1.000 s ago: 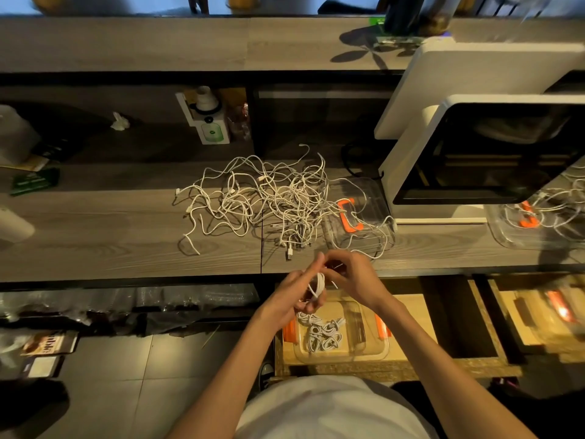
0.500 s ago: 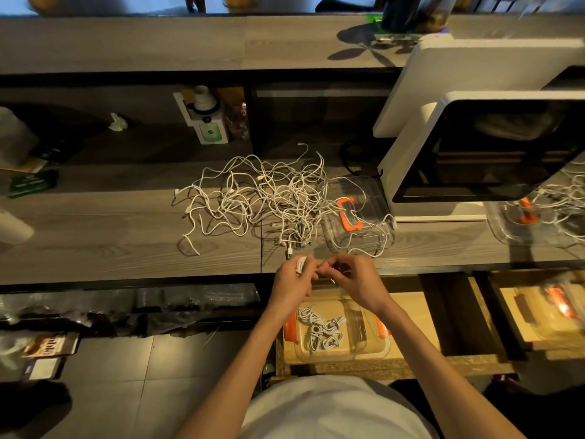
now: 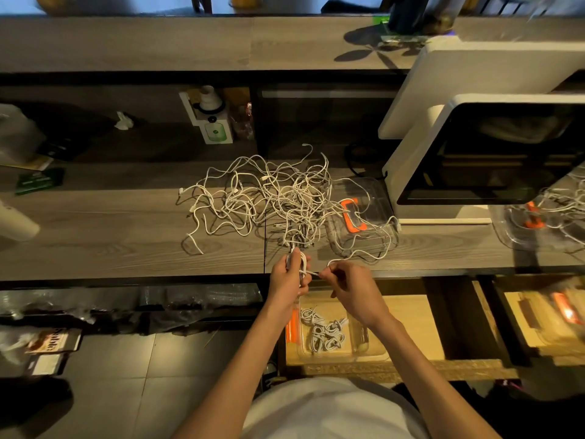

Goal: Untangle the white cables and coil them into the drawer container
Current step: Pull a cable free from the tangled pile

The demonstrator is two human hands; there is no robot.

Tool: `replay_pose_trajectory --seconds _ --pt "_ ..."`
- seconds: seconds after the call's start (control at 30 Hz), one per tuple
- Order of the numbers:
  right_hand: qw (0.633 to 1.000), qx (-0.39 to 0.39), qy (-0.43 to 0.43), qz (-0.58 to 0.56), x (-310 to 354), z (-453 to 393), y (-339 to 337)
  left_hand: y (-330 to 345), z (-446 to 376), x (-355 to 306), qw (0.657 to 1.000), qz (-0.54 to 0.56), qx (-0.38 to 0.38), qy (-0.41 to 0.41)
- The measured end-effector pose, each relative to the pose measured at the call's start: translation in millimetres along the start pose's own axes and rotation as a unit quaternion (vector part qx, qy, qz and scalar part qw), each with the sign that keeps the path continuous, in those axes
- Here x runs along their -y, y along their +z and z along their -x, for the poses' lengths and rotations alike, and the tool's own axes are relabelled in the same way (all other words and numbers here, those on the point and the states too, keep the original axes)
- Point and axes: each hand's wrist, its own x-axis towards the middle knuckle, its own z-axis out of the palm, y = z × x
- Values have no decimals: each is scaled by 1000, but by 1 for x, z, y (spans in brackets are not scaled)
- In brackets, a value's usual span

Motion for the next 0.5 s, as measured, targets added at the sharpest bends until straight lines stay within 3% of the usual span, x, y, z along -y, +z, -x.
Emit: replay_pose_trajectory --seconds 0.17,0.5 --pt "1000 -20 -10 1 12 4 -1 6 2 -2 1000 -22 -7 10" --pt "988 3 -70 -134 30 1 -4 13 -2 0 995 43 -27 -83"
